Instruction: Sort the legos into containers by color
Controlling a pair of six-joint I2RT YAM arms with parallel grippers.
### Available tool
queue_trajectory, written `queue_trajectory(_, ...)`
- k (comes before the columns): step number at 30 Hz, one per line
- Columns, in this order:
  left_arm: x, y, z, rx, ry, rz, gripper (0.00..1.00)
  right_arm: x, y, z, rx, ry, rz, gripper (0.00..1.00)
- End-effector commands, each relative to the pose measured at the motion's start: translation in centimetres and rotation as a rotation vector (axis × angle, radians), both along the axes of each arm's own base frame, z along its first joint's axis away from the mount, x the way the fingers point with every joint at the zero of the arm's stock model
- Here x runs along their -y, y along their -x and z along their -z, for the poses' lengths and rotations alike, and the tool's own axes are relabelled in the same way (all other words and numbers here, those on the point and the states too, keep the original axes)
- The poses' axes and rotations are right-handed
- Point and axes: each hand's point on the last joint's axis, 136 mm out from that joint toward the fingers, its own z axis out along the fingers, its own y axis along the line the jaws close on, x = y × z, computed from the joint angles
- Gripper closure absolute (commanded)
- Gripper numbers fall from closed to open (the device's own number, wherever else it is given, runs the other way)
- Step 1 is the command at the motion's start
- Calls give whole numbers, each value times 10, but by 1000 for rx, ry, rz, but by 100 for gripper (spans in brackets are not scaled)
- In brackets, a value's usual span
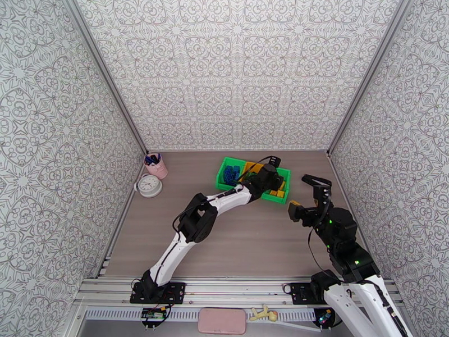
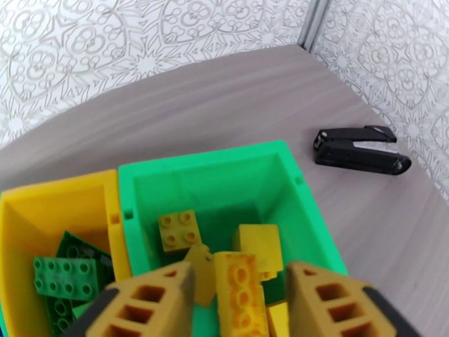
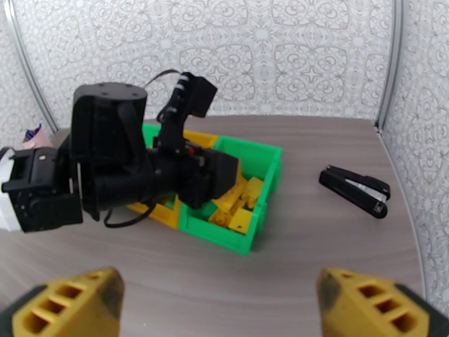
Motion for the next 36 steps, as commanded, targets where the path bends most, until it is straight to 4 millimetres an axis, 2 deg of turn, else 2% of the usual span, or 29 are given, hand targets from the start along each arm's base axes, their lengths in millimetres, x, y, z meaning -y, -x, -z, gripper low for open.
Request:
queue_trajectory(1, 3, 2, -24, 32, 14, 35, 34, -4, 1, 7, -15, -22, -14, 6)
queue_trajectory(4, -2, 8, -47, 67, 25, 45, 18, -5, -3, 8, -13, -28, -14, 6)
queue_trajectory(8, -15, 22, -78, 125, 34, 67, 4, -10, -8, 7, -4, -54, -22, 6)
queue_trajectory(9, -21, 26, -92, 154, 46, 70, 3, -11, -10, 7, -1, -64, -22, 6)
queue_trajectory(11, -32, 34, -105, 190, 56, 79, 2, -13, -13, 6, 7, -75, -25, 6)
queue_trajectory(15, -56, 54, -120, 229, 55, 97, 0, -15, -19, 3, 26, -92, -26, 6)
queue_trajectory(20, -89, 84, -122, 283, 12, 122, 0, -15, -26, 4, 36, -76, -21, 5)
queue_trajectory(24, -125, 103, -114, 330, -22, 78, 0, -10, -36, 7, 51, -19, 7, 3)
queue_trajectory(29, -184, 116, -98, 338, -117, -59, 0, 0, -50, 11, 82, 80, 67, 1)
queue_trajectory(36, -281, 125, -76, 308, -206, -249, 0, 13, -73, 24, 130, 219, 132, 0)
